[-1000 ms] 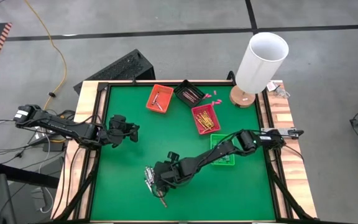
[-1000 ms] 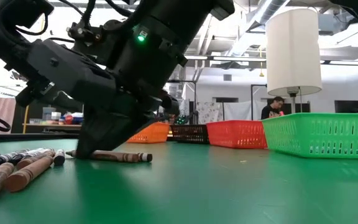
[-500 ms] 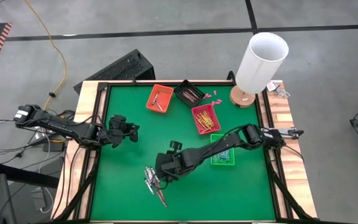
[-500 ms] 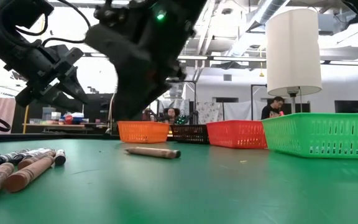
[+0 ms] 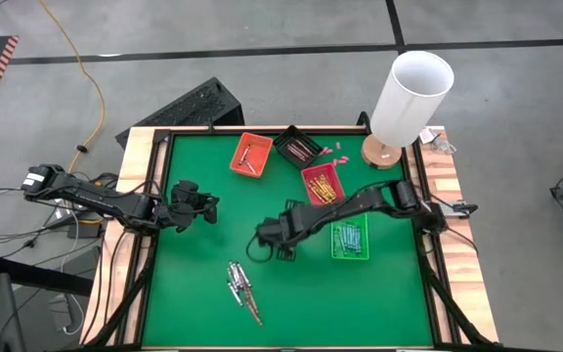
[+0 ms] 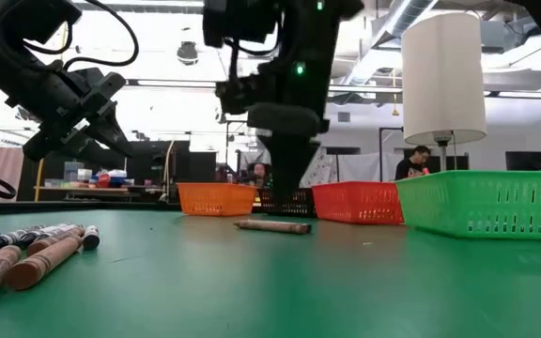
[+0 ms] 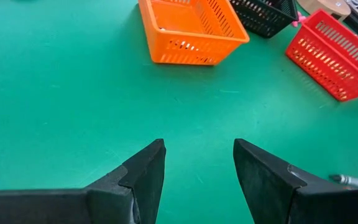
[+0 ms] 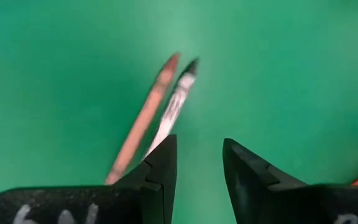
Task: Sort crayons
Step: Put the black crayon into the orange bin
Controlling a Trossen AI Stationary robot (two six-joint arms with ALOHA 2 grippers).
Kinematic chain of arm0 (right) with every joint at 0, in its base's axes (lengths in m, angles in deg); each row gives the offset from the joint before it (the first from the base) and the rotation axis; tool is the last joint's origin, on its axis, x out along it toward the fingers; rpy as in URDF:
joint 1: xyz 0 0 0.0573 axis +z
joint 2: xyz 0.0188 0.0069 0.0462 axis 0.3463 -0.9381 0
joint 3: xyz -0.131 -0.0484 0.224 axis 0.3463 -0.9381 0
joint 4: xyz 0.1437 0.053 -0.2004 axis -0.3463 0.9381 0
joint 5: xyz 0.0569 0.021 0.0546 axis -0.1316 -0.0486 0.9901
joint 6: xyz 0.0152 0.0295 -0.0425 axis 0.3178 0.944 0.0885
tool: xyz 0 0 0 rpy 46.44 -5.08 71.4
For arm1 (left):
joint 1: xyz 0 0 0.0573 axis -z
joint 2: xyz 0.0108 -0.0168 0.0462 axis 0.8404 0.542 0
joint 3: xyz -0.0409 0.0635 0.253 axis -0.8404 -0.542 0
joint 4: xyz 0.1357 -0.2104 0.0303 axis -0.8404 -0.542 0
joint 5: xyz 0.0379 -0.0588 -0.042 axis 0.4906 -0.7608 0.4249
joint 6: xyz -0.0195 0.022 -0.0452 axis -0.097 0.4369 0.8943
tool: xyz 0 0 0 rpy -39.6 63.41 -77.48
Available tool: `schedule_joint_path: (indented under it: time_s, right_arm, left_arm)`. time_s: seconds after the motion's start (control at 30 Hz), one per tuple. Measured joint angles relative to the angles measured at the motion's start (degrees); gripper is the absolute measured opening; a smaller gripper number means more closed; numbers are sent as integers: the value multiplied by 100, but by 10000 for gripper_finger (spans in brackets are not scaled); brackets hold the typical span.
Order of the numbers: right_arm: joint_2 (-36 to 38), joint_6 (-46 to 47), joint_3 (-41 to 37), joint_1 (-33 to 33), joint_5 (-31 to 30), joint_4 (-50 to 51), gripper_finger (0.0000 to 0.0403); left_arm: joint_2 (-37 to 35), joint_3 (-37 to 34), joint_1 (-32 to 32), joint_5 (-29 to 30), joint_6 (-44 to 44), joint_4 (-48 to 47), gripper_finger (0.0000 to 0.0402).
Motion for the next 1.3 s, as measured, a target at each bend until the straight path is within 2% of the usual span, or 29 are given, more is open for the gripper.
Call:
schedule_joint_path:
  time_s: [0.17,0.27,0.4,0.7,1.1,1.3]
  right_arm:
    - [479,-87,-976,-526,18,-904,127]
    - [649,-27,-1602,-756,245,-1503,127]
    - [716,135,-2002,-761,223,-1839,127]
    - [723,138,-2099,-616,32,-1957,127]
    - [797,136,-2119,-599,176,-2065,127]
    - [798,128,-1791,-487,243,-1910,127]
  left_arm:
    - [-2,1,0,1,0,-62,180]
    - [-2,1,-1,-6,0,-68,180]
    - [0,0,0,-8,0,-71,180]
    - [-2,2,0,-10,77,-52,180]
    - [-2,2,-1,-3,170,-49,180]
    - [0,2,-2,1,160,-52,180]
